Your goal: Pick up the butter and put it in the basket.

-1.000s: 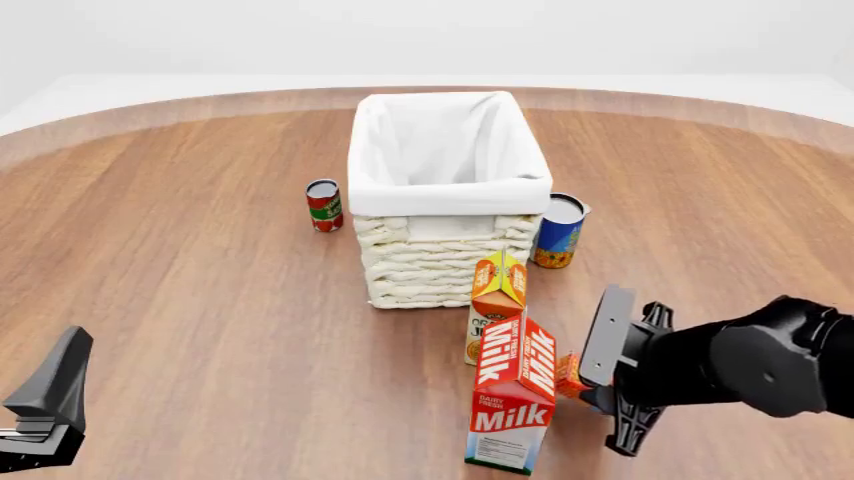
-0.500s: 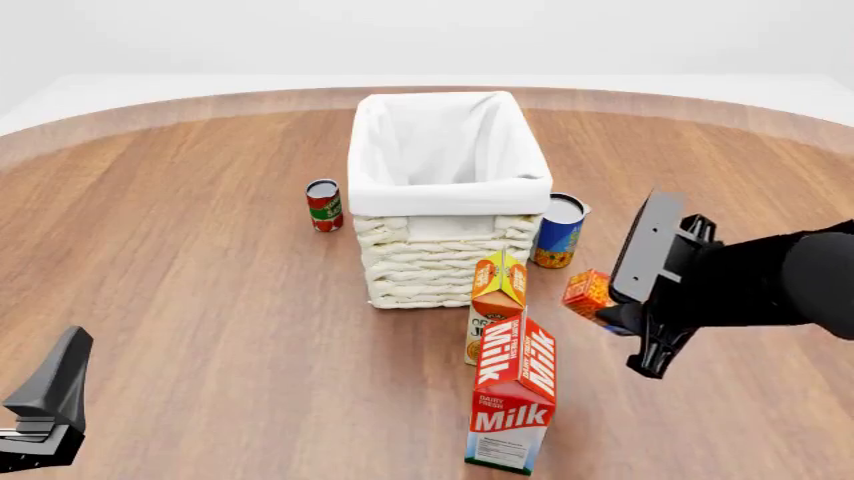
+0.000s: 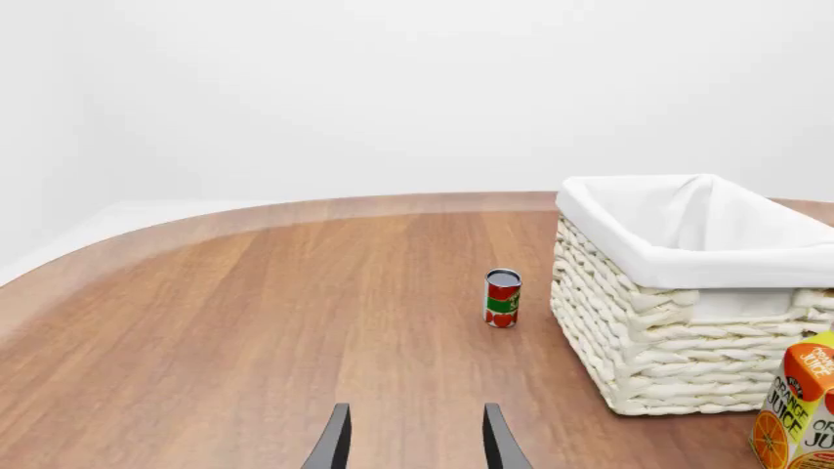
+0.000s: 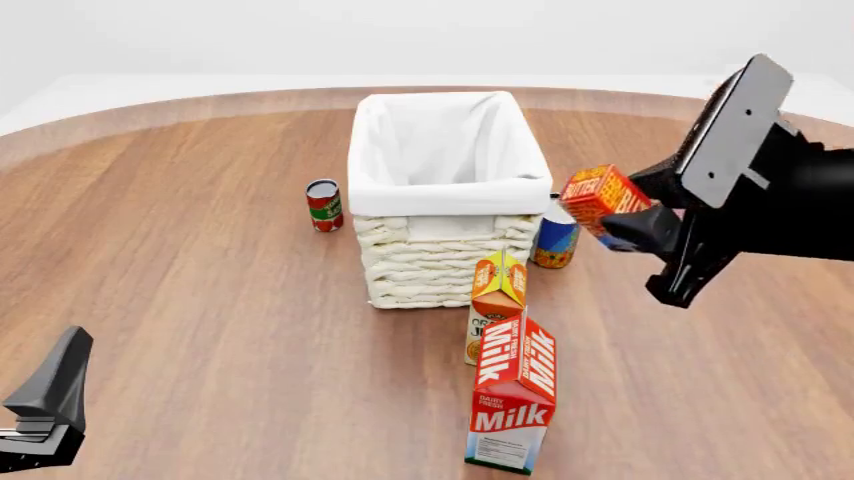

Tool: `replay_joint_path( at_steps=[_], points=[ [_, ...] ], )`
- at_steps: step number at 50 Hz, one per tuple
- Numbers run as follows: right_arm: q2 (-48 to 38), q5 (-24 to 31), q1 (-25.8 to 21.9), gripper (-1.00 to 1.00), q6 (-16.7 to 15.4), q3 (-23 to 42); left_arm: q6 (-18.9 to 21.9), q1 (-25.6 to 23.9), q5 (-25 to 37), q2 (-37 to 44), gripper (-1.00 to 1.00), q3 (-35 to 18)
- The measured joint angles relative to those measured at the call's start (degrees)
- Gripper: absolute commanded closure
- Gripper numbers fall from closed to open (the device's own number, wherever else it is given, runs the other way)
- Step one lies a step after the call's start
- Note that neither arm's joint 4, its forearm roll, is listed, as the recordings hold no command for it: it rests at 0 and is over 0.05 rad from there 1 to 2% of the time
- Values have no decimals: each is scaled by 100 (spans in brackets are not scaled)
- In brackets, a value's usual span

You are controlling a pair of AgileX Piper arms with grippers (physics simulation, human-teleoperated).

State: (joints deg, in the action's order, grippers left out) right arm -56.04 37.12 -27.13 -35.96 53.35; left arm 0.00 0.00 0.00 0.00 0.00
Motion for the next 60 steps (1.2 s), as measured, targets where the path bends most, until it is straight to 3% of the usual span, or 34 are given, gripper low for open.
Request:
replay_joint_path(
  at_steps=[18,35,49,60],
  points=[
    [369,-322,-498,100,591,310,0,0,0,0,-100,0],
    [174,-1080,-681,100,1428,407,0,0,0,0,-100,0],
    [167,-1747,-850,100,2298,526,0,0,0,0,-100,0],
    [-274,-2048,-838,100,2743,1160,0,0,0,0,-100,0]
  ],
)
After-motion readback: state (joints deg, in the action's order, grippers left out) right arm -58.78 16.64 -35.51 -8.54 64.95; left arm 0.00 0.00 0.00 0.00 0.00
